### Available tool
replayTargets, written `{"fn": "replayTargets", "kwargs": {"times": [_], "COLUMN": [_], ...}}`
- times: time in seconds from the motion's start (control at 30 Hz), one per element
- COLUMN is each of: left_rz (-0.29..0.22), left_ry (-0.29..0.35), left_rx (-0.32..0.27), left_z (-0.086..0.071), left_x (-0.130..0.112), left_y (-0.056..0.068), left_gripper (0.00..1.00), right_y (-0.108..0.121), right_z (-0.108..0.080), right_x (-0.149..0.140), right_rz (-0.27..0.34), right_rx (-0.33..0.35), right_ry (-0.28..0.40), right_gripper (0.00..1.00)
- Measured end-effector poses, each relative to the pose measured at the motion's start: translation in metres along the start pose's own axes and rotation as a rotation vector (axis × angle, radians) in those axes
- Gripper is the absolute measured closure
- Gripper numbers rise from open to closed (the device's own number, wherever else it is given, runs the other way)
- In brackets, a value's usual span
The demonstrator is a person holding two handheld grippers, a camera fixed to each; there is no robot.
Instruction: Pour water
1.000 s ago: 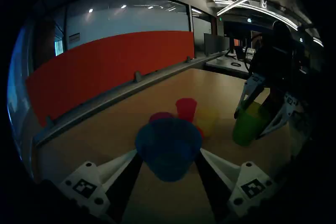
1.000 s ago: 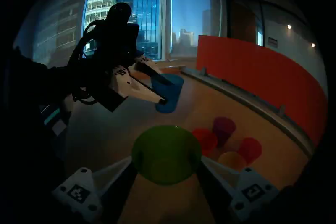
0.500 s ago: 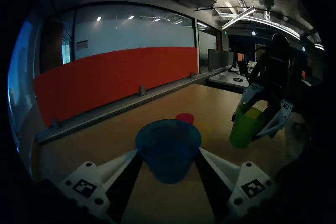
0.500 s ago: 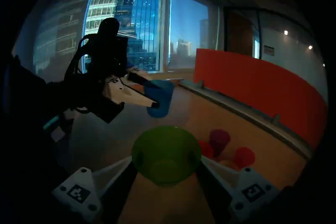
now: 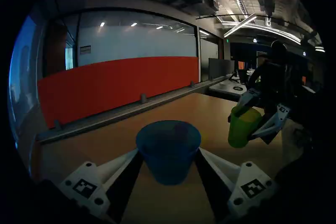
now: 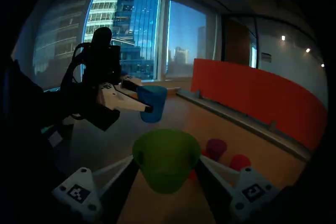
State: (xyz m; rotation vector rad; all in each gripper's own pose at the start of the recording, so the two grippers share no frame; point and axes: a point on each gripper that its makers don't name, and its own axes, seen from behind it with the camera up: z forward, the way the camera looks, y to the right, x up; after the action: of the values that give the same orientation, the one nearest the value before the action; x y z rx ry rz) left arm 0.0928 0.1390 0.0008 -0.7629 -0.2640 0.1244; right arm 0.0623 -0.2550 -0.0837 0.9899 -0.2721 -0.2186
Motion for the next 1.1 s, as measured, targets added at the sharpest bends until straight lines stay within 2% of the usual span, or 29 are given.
{"fn": "replayTargets", "kwargs": {"times": [0.27,0.57,1.1], "left_rz": [-0.005,-0.016,0.015], "left_ry": [0.038,0.07,0.083], "left_rx": [-0.003,0.007,0.007], "left_z": [-0.01,-0.018,-0.021], "left_x": [0.012,0.021,0.027], "left_y": [0.006,0.004,0.006], "left_gripper": [0.18,0.18,0.18], "right_y": [-0.003,0.0,-0.003], "right_z": [-0.001,-0.002,-0.001], "right_x": [0.012,0.025,0.029], "right_rz": [0.015,0.023,0.001], "right_rx": [-0.002,-0.009,0.005], "right_ry": [0.049,0.093,0.108], "right_gripper": [0.11,0.11,0.12]}}
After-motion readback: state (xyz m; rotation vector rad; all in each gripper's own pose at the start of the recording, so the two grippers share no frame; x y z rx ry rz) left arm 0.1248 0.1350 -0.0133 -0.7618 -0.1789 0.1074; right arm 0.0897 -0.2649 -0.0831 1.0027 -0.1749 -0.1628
